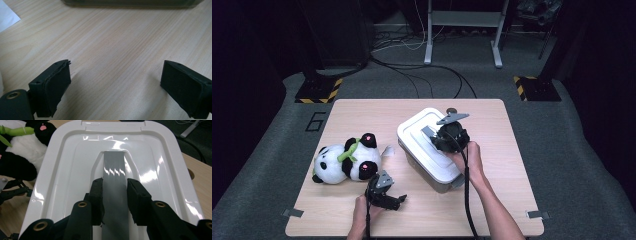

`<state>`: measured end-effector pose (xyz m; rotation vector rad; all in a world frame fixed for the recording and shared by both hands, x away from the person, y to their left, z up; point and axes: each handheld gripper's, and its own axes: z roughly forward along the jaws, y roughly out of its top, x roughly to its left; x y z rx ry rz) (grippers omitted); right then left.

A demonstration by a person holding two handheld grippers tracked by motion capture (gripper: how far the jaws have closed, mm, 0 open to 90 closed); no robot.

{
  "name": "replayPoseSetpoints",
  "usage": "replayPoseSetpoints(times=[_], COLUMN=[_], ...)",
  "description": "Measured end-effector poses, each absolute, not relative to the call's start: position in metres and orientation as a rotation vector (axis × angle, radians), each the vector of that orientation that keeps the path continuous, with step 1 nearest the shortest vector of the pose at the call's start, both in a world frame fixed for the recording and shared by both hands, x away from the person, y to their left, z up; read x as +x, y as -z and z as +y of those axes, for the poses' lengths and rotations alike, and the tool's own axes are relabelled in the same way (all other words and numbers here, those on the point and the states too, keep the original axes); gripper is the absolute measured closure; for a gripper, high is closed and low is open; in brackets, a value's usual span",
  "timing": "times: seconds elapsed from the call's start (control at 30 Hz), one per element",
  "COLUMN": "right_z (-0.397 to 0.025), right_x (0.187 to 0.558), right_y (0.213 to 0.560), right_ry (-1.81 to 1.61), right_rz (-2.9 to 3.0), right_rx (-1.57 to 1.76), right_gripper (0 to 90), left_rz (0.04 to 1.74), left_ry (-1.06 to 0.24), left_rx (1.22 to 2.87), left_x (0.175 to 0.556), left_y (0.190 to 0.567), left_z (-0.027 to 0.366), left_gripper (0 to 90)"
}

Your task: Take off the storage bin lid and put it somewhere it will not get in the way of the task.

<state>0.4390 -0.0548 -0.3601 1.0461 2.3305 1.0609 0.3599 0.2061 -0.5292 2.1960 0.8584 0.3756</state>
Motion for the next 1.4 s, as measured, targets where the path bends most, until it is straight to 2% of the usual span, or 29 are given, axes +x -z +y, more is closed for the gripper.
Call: replayPoseSetpoints(times=[0.67, 1.4], right_z=[-0.082, -0.146], right_x=[0.431, 0.429], right_y=[0.328, 0.320], right_ry=[-1.102, -1.073], right_rz=[2.253, 2.116], right_rx=[1.057, 1.197], right_gripper=[67.0, 67.0], left_rz=[0.864, 0.853], left_ry=[-0.384, -0.383], left_rx=[2.182, 2.193], left_x=[0.360, 0.360], left_y=[0.530, 0.530], left_z=[0.206, 0.205], left_gripper=[9.4, 6.7])
